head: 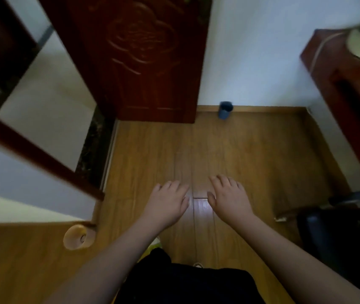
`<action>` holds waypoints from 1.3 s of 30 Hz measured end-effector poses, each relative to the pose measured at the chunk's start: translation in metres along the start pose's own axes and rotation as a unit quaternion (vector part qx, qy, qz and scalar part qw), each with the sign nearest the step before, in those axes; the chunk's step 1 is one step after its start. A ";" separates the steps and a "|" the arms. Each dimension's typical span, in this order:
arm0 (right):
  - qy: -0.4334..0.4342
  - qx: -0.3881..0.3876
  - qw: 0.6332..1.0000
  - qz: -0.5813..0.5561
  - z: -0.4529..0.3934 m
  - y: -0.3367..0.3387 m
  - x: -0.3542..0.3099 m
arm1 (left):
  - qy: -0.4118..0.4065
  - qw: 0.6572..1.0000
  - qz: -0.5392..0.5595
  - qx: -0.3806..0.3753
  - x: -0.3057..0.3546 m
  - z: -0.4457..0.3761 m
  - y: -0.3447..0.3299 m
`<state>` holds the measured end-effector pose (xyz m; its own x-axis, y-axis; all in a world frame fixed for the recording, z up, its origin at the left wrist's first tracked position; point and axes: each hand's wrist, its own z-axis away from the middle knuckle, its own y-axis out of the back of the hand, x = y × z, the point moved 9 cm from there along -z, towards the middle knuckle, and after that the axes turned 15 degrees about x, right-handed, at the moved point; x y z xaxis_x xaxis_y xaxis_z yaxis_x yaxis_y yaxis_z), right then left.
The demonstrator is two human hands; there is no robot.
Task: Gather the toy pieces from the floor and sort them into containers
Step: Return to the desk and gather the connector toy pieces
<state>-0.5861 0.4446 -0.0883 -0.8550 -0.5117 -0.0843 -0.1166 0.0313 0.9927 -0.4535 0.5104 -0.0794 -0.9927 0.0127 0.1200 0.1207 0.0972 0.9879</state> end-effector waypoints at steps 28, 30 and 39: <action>-0.444 0.052 0.894 0.021 -0.049 0.054 0.324 | -0.422 0.905 0.048 -0.023 0.235 -0.349 -0.041; -0.458 0.057 0.887 0.014 -0.046 0.052 0.356 | -0.433 0.899 0.051 -0.034 0.266 -0.366 -0.051; -0.492 0.064 0.868 -0.023 -0.055 0.050 0.517 | -0.439 0.895 0.044 -0.057 0.390 -0.461 -0.091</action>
<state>-1.0063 0.1347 -0.0775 -0.8578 0.4647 -0.2196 -0.1642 0.1570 0.9738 -0.8523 0.0481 -0.0771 -0.5894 0.7984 0.1232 0.1475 -0.0436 0.9881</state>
